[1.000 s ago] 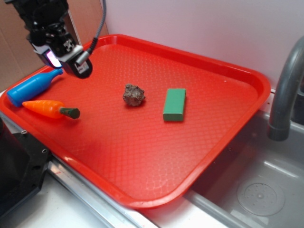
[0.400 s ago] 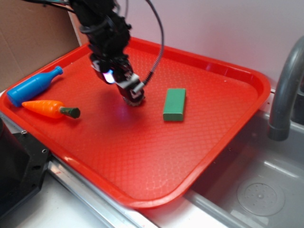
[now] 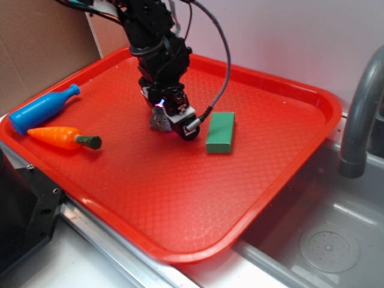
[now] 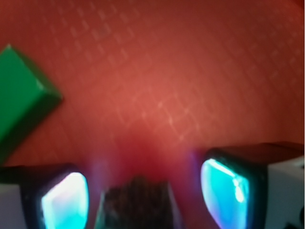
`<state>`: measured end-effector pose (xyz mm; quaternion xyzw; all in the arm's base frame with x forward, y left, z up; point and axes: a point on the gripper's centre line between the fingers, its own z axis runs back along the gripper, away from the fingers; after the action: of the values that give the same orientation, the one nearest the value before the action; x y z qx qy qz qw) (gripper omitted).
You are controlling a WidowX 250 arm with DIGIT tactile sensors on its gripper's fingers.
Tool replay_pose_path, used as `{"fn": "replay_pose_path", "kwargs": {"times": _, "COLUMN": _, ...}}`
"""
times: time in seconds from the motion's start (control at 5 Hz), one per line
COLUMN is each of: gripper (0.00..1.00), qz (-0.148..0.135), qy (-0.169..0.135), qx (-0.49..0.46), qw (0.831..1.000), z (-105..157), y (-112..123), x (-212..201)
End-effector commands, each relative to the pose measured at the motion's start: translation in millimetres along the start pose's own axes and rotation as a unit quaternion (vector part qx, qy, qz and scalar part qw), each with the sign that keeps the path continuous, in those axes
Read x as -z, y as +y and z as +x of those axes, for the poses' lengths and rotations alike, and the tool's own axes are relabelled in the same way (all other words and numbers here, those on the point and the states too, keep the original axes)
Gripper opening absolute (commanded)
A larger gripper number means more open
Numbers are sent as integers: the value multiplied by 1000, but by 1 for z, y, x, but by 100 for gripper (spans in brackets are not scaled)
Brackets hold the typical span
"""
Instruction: Grab the rock.
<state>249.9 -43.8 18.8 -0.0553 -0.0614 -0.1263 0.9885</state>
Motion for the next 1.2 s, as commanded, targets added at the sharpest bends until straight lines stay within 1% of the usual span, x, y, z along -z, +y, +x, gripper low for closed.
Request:
{"fn": "replay_pose_path", "kwargs": {"times": 0.0, "gripper": 100, "qz": -8, "qy": 2, "qx": -4, "qw": 1000, "z": -7, "y": -5, "x": -5}}
{"fn": "replay_pose_path", "kwargs": {"times": 0.2, "gripper": 100, "qz": -16, "qy": 5, "qx": -5, "qw": 1000, "z": -17, "y": -9, "x": -12}}
{"fn": "replay_pose_path", "kwargs": {"times": 0.4, "gripper": 100, "qz": -5, "qy": -3, "qx": -3, "qw": 1000, "z": -26, "y": -13, "x": -22}}
{"fn": "replay_pose_path", "kwargs": {"times": 0.8, "gripper": 100, "qz": 1, "qy": 9, "qx": -9, "qw": 1000, "z": -23, "y": -9, "x": -13}}
{"fn": "replay_pose_path", "kwargs": {"times": 1.0, "gripper": 100, "qz": 7, "qy": 20, "qx": -8, "qw": 1000, "z": -19, "y": -9, "x": -5}}
